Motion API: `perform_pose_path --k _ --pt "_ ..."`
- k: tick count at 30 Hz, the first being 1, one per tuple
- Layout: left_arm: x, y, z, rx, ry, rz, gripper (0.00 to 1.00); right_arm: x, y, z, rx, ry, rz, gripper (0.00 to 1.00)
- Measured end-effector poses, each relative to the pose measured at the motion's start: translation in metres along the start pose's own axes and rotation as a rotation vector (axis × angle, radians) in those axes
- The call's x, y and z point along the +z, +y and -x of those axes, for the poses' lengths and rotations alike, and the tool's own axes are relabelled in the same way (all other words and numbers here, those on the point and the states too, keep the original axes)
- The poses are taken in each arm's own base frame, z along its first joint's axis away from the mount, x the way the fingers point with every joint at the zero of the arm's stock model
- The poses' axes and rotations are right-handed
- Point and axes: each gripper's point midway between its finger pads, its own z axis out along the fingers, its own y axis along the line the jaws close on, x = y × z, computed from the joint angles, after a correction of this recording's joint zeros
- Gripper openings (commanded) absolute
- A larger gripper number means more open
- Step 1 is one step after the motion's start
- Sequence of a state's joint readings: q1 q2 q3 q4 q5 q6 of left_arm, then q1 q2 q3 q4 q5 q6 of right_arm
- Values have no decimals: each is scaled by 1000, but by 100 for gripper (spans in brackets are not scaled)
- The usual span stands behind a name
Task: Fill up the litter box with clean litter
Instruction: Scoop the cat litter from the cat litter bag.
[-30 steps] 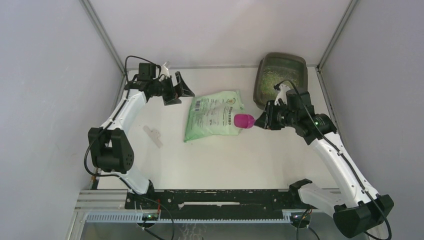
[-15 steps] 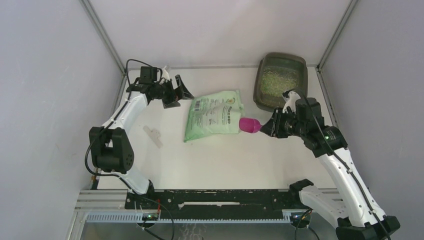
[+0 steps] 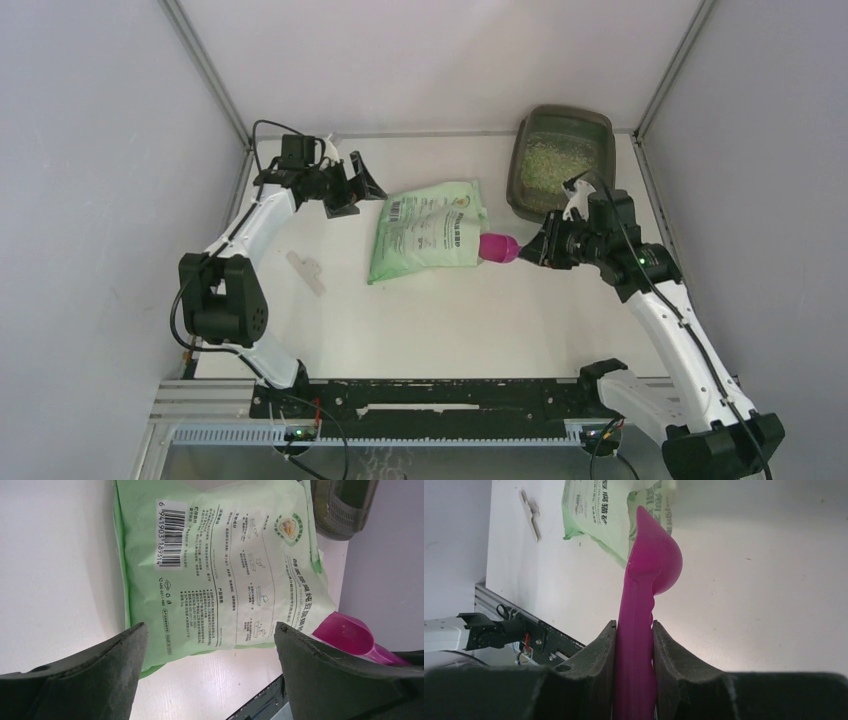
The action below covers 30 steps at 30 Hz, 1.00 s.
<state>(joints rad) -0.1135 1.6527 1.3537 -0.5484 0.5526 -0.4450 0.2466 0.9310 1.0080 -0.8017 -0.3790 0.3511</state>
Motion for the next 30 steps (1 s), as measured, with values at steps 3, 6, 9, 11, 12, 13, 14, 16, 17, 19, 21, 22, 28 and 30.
perform_pose_path --k 3,6,9,11,12,13,14,16,17,19,21,22,28,30 --pt "0 0 0 1 -2 0 100 14 1 2 17 22 32 0" --pt "0 0 1 2 -5 2 100 34 0 4 43 56 55 0" --pt "2 4 2 1 -15 15 100 58 -4 5 82 92 64 0" --pt "5 9 -1 -10 -13 27 100 70 -6 6 106 109 63 0" --pt "7 12 -2 -16 -10 34 100 77 -7 6 120 120 63 0" --pt "10 15 -3 -25 -6 41 100 84 -8 5 134 131 63 0" --pt "13 19 -5 -32 -3 52 100 90 -9 4 146 144 63 0" --pt "19 26 -8 -43 6 73 94 103 -11 0 172 168 58 0" --pt "23 31 -9 -49 10 87 91 107 -11 -1 184 178 56 0" --pt "28 39 -14 -58 19 112 78 115 -11 -6 199 200 52 0" --pt "33 45 -20 -65 31 136 66 124 -12 -11 214 225 42 0" --pt "35 48 -22 -65 35 148 59 126 -10 -13 211 232 44 0" --pt "47 54 -31 -55 61 182 37 135 -4 -13 206 242 33 0" --pt "51 56 -34 -53 71 194 32 138 -2 -14 202 243 33 0"
